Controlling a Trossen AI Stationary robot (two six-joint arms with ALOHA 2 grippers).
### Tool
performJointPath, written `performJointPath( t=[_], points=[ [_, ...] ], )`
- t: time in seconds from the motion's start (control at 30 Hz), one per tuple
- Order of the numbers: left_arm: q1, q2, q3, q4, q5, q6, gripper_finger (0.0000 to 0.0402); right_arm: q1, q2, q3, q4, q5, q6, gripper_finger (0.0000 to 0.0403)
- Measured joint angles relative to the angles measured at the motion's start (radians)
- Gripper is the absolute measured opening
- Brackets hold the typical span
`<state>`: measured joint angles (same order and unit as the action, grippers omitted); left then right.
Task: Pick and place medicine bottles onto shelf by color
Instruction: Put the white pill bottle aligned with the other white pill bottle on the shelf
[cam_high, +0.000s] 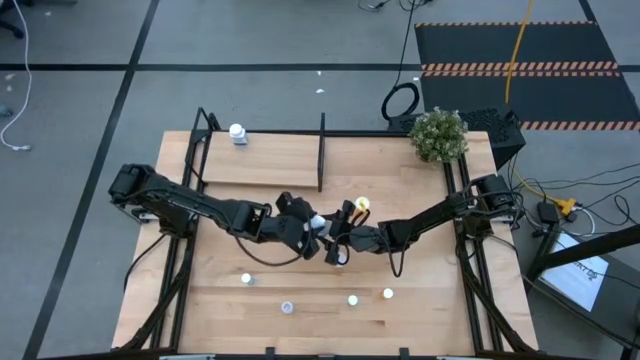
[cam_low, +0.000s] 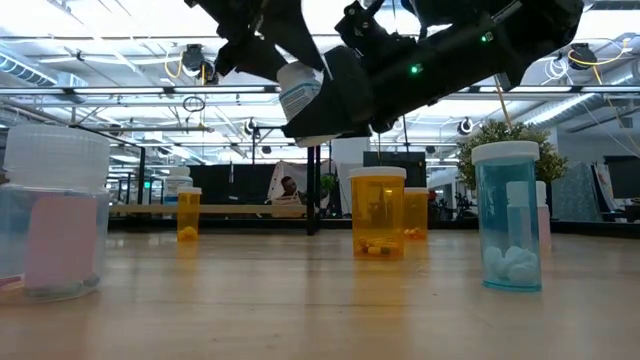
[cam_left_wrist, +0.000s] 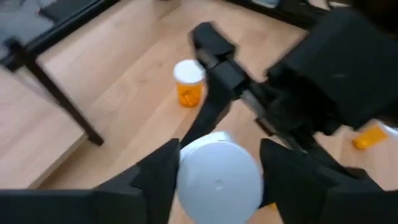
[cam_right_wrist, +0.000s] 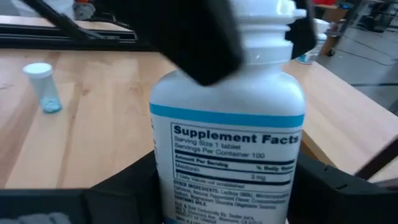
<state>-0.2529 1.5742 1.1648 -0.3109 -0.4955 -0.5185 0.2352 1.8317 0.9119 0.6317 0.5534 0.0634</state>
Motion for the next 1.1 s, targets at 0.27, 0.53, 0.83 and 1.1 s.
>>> performJointPath(
  t=[0.27, 0.53, 0.83, 1.1],
  points=[
    [-0.012, -0.02, 0.0, 0.008, -0.002, 0.066, 0.0347, 0.0, -0.007, 0.0, -0.011, -0.034, 0.003, 0.0252],
    [-0.028, -0.122, 0.001, -0.035, 0.001, 0.225, 0.0391, -0.013, -0.057, -0.002, -0.075, -0.251, -0.001, 0.0233],
    [-0.096, -0.177, 0.0, -0.049, 0.006, 0.367, 0.0392, -0.067, -0.093, -0.002, -0.111, -0.575, -0.075, 0.0243],
    [-0.177, -0.092, 0.0, -0.027, -0.05, 0.263, 0.0392, -0.097, -0.132, -0.003, -0.185, -0.689, -0.049, 0.0237]
  ],
)
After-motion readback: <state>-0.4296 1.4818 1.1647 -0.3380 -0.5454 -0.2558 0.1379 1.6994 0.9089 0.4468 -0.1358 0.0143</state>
